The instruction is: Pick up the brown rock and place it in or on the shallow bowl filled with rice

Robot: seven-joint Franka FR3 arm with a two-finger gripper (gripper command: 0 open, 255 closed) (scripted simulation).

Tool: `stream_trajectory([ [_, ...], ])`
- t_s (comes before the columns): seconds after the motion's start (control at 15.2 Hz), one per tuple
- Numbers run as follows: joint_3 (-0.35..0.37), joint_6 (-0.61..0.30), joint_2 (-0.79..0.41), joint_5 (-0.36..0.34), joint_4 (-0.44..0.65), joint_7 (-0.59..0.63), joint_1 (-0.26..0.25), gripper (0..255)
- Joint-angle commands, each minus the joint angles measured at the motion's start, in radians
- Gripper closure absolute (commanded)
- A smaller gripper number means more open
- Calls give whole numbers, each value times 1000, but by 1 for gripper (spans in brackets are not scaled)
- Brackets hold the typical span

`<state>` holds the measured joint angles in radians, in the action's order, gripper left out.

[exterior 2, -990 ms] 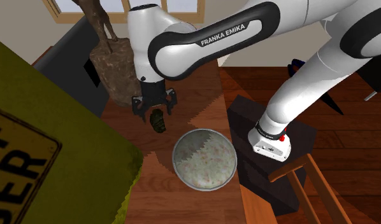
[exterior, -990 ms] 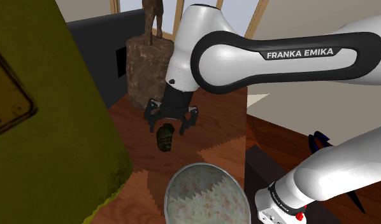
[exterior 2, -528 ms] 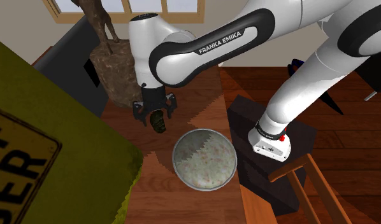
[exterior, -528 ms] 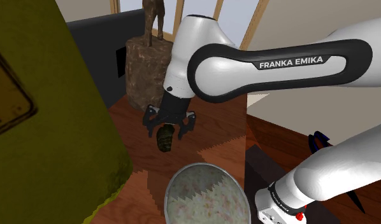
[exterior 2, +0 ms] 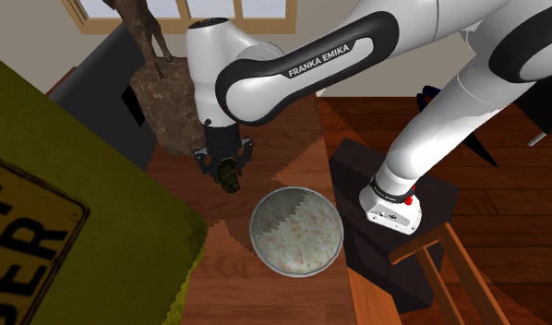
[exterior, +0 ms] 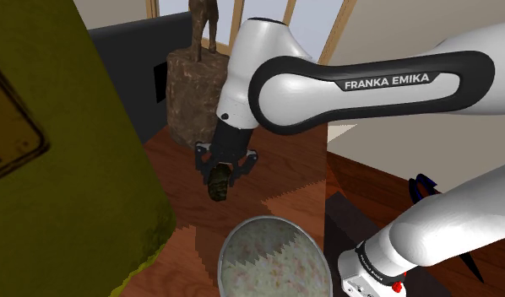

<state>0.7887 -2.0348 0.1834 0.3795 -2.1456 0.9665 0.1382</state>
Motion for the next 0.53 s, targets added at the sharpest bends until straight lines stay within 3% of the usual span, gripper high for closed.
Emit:
stream_trajectory([
  [0.0, 3, -4, -5, 0, -1, 1, -1, 255],
  [0.46, -8, 38, 14, 6, 24, 0, -1, 255],
])
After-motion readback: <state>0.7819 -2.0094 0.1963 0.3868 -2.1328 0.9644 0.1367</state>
